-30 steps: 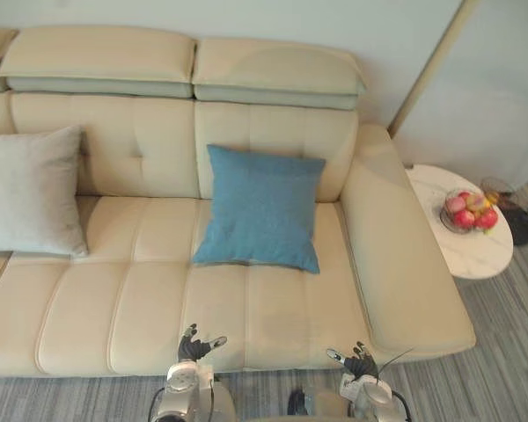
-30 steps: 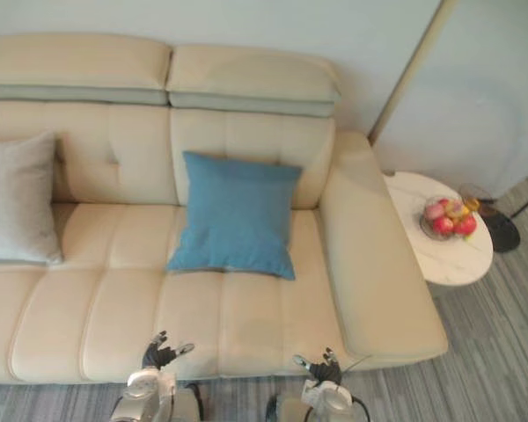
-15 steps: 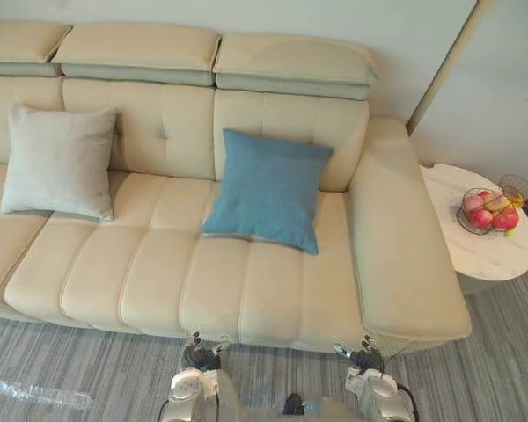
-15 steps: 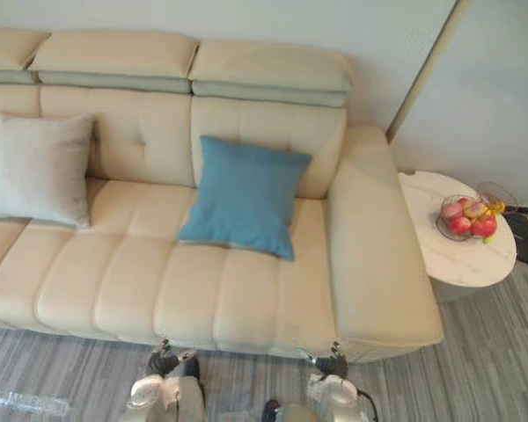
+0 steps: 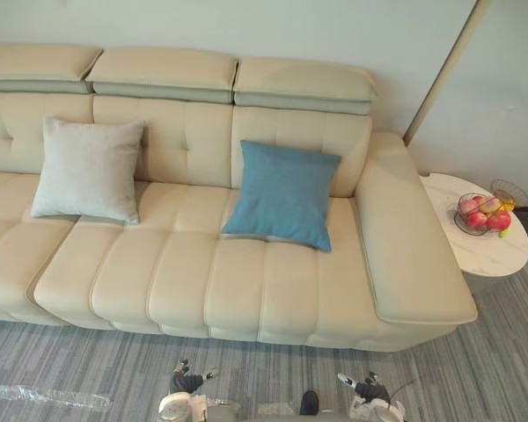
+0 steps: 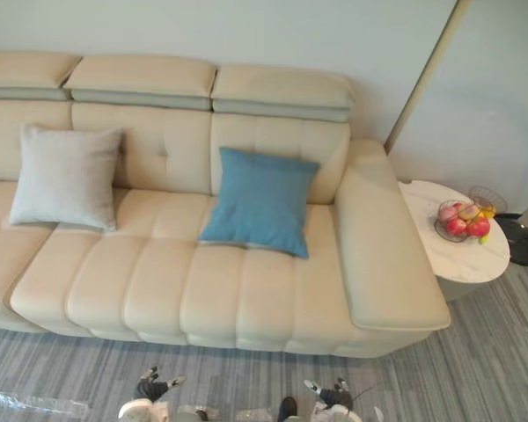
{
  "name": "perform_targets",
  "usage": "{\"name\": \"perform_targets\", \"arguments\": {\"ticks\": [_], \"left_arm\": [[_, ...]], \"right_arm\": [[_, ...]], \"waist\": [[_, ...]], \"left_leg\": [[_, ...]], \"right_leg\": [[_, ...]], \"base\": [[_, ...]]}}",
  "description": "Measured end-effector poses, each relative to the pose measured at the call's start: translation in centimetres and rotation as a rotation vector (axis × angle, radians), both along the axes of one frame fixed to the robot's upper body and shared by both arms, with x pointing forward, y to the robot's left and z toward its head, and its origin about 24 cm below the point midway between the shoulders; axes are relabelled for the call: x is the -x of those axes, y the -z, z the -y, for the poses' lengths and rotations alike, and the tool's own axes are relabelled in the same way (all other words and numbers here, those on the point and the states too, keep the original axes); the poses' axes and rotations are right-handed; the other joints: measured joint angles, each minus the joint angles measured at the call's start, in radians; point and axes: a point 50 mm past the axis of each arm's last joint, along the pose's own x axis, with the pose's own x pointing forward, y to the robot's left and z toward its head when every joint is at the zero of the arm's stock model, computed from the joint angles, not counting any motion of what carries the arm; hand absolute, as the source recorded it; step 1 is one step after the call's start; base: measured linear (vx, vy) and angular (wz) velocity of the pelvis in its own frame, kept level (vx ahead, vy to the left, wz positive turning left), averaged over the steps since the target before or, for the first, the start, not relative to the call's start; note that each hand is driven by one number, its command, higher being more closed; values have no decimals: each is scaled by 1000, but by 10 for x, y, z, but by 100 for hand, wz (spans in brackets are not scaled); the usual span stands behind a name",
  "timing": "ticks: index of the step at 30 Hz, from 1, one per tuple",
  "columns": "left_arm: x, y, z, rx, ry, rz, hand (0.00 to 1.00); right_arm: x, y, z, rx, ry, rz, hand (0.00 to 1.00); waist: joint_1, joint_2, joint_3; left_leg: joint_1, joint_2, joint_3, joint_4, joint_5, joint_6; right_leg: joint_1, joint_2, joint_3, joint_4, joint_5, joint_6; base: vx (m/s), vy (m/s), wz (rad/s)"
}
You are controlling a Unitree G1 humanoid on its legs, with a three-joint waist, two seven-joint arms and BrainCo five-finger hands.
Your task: Pick up cushions and gather them together orderly.
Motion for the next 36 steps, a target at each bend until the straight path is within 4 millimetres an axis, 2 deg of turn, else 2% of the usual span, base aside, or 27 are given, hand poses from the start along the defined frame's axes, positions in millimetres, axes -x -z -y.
{"name": "perform_targets", "arguments": {"ticks": [5,6,18,21,22,23,25,27,29,30,31,32,33,34,35,36], "left_arm": [[5,2,-1,-16,30,-26,0],[7,3,-7,-46,72,-47,0],[13,4,-8,-24,50,-56,0],[14,4,-9,6,-17,-49,0],[14,4,-8,16,-32,-43,0],[14,5,-6,24,-30,-43,0],[12,4,-5,35,-48,-29,0],[11,4,-4,42,-65,-25,0],[9,3,-7,33,-59,-21,0],[8,2,-10,26,-57,-20,0],[8,2,-12,21,-55,-19,0],[9,2,-14,15,-55,-25,0],[11,2,-18,9,-55,-33,0],[10,1,-23,-4,-53,-31,0],[5,0,-25,-6,-47,-19,0],[3,0,-24,-3,-43,-18,0]], "right_arm": [[7,3,3,-2,-6,-32,0],[15,5,7,-7,-19,-65,0],[16,5,7,1,-54,-70,0],[14,5,7,1,-63,-62,0],[13,4,7,6,-67,-57,0],[12,4,8,17,-80,-55,0],[8,2,7,18,-85,-37,0],[1,-1,2,21,-112,-10,0],[-6,-2,-1,29,-145,2,0],[-10,-3,-2,28,-152,8,0],[-14,-4,-1,33,-158,16,0],[-13,-4,-1,34,-158,15,0],[-11,-3,-1,34,-158,9,0],[-9,-2,-2,32,-166,-5,0],[-13,-2,-4,37,-197,2,0],[-15,-2,-3,49,-226,-8,0]], "waist": [[-2,0,-14],[-44,-3,-12],[-45,-3,-6],[-48,2,7],[-47,-5,9],[-48,7,14],[-47,2,17],[-45,3,16],[-44,-5,24],[-46,-3,26],[-46,2,33],[-50,2,34],[-54,-5,33],[-51,-19,34],[-51,-30,55],[-51,-30,64]], "left_leg": [[29,-9,-3,-15,15,14],[62,-24,-40,-32,9,23],[100,-21,-31,-34,8,23],[96,-7,-9,-8,-7,22],[96,-3,-2,7,-15,21],[95,3,9,18,-23,18],[94,19,65,32,-44,13],[67,52,187,82,-77,3],[44,75,266,117,-92,1],[22,100,330,124,-92,1],[27,134,387,127,-88,-5],[28,148,414,137,-84,-11],[31,159,435,165,-84,-11],[29,162,442,222,-85,-9],[8,177,432,313,-75,20],[8,167,424,268,-105,35]], "right_leg": [[12,4,14,-17,6,7],[38,-1,17,-36,9,12],[81,0,18,-35,6,11],[72,5,26,-7,-6,10],[70,8,36,7,-11,11],[62,14,50,19,-15,10],[10,30,102,56,-22,5],[-82,68,210,103,-15,-2],[-135,85,238,102,-4,-22],[-179,76,148,124,-29,-52],[-234,51,10,223,-63,-83],[-246,34,-66,281,-85,-90],[-235,10,-133,328,-77,-123],[-219,12,-147,320,-88,-119],[-201,22,-127,304,-75,-131],[-188,47,-95,250,-44,-130]], "base": [[124,29,-6],[63,3,-5],[-9,-3,0],[-87,-31,-5],[-78,-23,-23],[-67,-18,-45],[-81,-11,-82],[-50,-4,-153],[-42,-20,-144],[-24,-58,-164],[47,-67,-151],[149,-80,-127],[204,-113,-106],[159,-177,-113],[61,-171,-115],[-3,-146,-114]]}}
